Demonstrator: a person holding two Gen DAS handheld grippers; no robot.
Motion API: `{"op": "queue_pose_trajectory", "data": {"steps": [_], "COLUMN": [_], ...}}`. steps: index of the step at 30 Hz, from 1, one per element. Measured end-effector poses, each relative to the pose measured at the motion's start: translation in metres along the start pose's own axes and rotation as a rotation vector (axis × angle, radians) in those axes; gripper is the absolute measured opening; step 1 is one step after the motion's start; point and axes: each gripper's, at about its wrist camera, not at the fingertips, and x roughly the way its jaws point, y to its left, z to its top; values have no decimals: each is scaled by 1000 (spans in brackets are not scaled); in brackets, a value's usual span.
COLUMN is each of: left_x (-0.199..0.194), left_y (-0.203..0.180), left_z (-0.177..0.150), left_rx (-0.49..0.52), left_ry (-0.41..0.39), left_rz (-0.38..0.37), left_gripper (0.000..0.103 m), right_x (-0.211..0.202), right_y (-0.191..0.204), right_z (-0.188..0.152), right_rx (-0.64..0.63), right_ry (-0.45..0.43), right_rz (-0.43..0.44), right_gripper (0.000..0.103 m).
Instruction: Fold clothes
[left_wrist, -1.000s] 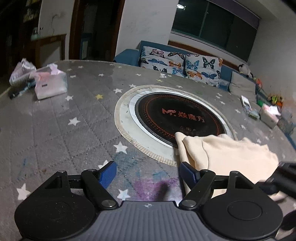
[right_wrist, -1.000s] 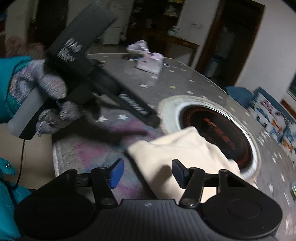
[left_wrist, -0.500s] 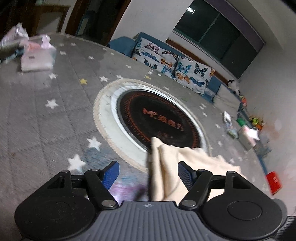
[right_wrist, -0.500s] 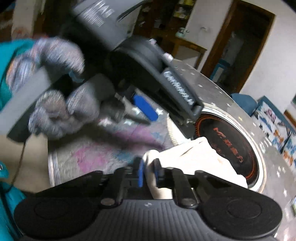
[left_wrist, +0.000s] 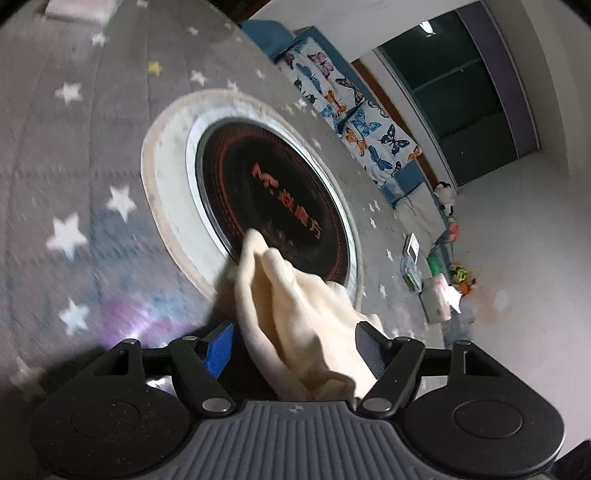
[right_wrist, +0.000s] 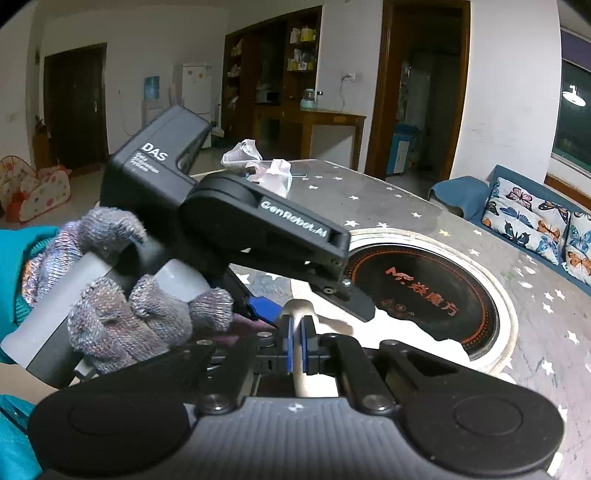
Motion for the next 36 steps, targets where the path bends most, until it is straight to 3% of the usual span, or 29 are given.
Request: {"op": "queue_pose_trajectory", "data": {"steps": [3,8,9,16,18,22,27,36], "left_x": [8,17,18,18,17,17,17,18], "left_y": [0,7,8,6,4,2,-2,-9], "left_z": [-3,-3,-3,-5,-6,-8,-10,-12], "left_rx": [-27,-77,-75,-15,6,29,64,124], "left_ry": [29,56,53,41,37,30,20,5], "left_rz": [-12,-26,-24,9,19,35,55,87], "left_gripper": [65,23,21,18,18,18,18,18], "right_x": [-1,-3,-4,-28,-38,-53,-66,-62], "right_y": [0,1,2,-12,-27,-69,-122,-169], "right_z": [-1,-3,-5,-21,-29,-50,-80,-112], "right_rx": [2,1,1,65,109,212,377,625], "right_ry": [-3,0,5,9,16,48,79,50], "right_rz": [10,27,32,-27,-84,-248,-403,-373], "right_gripper": [4,4,4,9,9,23,25,32]}}
